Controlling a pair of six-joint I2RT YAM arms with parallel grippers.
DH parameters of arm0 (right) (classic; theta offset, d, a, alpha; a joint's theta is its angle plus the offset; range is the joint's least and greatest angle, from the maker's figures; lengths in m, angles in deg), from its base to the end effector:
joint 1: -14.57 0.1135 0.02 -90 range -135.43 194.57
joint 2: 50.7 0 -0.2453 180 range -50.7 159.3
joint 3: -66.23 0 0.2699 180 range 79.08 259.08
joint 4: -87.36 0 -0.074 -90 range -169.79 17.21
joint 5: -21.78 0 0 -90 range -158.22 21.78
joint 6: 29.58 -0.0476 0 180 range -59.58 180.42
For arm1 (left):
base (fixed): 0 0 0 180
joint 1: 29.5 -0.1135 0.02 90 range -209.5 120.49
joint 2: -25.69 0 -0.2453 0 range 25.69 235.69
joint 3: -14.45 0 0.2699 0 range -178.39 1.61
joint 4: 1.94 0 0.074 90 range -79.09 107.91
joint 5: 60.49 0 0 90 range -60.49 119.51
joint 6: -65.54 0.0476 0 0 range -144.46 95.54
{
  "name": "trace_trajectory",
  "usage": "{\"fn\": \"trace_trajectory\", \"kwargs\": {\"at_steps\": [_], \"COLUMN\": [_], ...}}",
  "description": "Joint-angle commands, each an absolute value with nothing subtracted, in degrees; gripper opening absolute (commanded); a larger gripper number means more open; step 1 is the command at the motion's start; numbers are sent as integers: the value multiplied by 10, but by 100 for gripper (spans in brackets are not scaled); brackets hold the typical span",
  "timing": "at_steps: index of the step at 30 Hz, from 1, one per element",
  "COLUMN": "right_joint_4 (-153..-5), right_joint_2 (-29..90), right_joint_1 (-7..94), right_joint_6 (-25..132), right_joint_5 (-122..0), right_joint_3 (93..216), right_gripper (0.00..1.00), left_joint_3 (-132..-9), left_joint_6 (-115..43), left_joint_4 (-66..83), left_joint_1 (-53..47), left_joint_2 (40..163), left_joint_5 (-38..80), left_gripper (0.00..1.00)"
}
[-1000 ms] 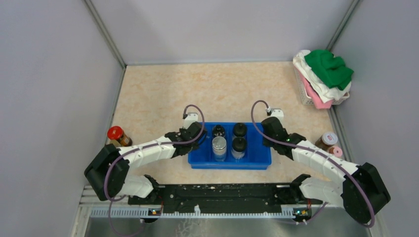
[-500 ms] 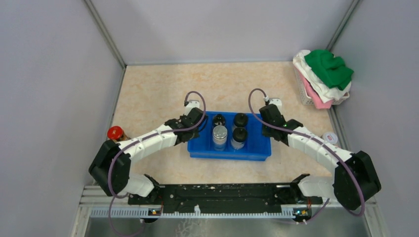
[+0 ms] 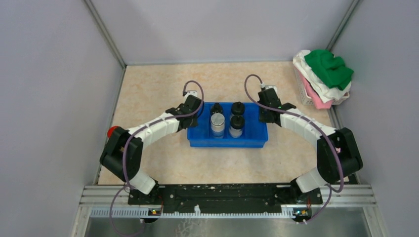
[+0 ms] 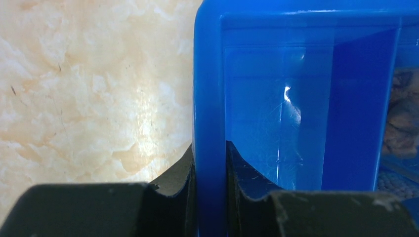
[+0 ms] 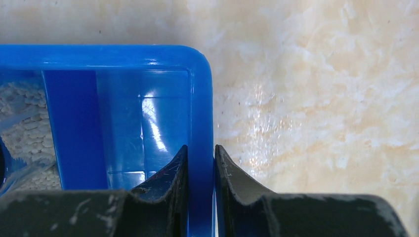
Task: Organize the condiment bottles
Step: Move the storage box to the center of the board.
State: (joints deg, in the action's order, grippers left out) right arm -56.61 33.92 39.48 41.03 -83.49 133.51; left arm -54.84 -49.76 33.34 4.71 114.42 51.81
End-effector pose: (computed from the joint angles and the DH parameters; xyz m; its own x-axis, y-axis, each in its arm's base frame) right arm 0.3011 0.1260 0.1810 -0.7741 -0.0064 -0.6330 -0.0072 1.0000 -0.0013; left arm 0.2891 -0.1747 0.1726 -0.7552 0.0353 -0.6546 0.0179 0.9993 0.0332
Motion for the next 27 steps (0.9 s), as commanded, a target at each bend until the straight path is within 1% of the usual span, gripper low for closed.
{"fn": "trace_trajectory", "kwargs": {"at_steps": [1,13,27], "right_joint_4": [-663,-686,-682], "right_joint_2": [359,447,529], "right_joint_1": [391,365,364], "right_joint_6": [426,440,437], "right_joint_5": [-796,-767,-735], "right_joint_3": [1415,1480,1567], "right_gripper": [0,0,0], "left_joint_3": [-608,-656,-679], "left_joint_6": [-450,-419,-419], "left_joint_4": [261,220,206], "left_joint_1": [35,-3,-33], "left_joint_2": [1174,1254,1298], "left_joint_5": [481,454,427], "left_gripper": [0,0,0]}}
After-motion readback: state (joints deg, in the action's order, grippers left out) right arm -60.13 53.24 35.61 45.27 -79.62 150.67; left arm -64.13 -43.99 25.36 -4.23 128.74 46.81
